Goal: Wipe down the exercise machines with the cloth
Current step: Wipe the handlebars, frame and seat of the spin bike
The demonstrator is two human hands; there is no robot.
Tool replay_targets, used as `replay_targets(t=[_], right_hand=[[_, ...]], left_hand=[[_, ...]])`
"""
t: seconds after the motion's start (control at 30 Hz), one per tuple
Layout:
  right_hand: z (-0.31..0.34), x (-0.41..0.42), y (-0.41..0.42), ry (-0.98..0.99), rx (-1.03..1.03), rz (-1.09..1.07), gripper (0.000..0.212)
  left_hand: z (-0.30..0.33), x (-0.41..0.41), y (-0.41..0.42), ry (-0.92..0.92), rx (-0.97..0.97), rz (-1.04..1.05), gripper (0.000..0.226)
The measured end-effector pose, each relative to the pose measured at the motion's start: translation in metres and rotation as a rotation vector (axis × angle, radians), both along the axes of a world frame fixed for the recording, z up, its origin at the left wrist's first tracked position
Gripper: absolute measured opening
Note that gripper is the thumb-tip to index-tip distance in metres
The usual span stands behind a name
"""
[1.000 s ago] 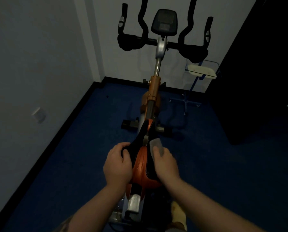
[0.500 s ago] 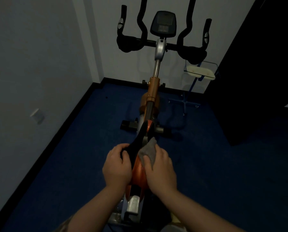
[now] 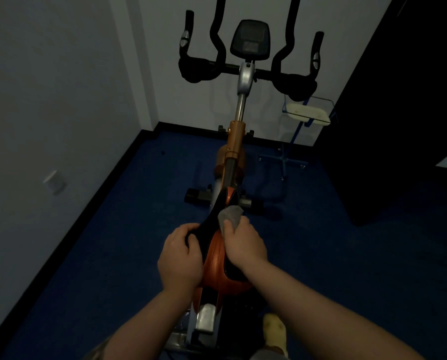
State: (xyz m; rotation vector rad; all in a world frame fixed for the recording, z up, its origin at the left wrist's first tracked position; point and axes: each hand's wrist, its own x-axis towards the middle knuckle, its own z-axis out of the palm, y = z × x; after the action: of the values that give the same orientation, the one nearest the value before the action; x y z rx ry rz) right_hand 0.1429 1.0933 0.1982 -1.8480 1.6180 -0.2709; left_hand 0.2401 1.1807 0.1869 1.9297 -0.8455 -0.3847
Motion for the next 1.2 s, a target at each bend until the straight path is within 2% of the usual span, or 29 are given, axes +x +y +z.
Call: replay_targets(t=[0.1,0.17,0.33,0.5,0.63,0.73,0.83,1.03,1.2], right_hand=[[0.007,-0.018,0.042,-0.021,-0.168,0.086,0.06],[0.005,-0.028,0.05,-0.063,-0.205,0.124,0.06],[0.0,-0.002,-0.007,0.012,0.034,0.011,0.055],[0.004,-0.021,0.036,-0.013,-0.139,0.106,0.057],[0.002,0.005,-0.015,0.033,0.121,-0.013,0.054],[0.005,0.004,-0.005,0.024,0.058,0.021,0.054],[0.004,-0.025,0.034,-0.034,-0.064,0.094,0.055],[-0.006,-0.006,-0.013,-0.113,0.162,-0.068,0.051],[-0.005,-0.034,0.06,-0.301,-0.103,-0.128,0.042]], left_hand=[[0.002,-0.001,0.001,-0.002,-0.013,0.0,0.027],[0.001,0.0,0.0,-0.006,-0.023,-0.001,0.027],[0.0,0.0,0.0,-0.009,-0.006,-0.016,0.027],[0.0,0.0,0.0,-0.022,-0.025,-0.007,0.026],[-0.003,0.001,0.0,-0.025,-0.03,-0.025,0.031],[-0.004,0.002,0.0,-0.019,-0.026,-0.027,0.026],[-0.003,0.001,0.0,-0.02,-0.028,-0.025,0.033],[-0.004,0.002,0.0,-0.03,-0.022,-0.033,0.036],[-0.004,0.002,0.0,-0.039,-0.035,-0.033,0.037]])
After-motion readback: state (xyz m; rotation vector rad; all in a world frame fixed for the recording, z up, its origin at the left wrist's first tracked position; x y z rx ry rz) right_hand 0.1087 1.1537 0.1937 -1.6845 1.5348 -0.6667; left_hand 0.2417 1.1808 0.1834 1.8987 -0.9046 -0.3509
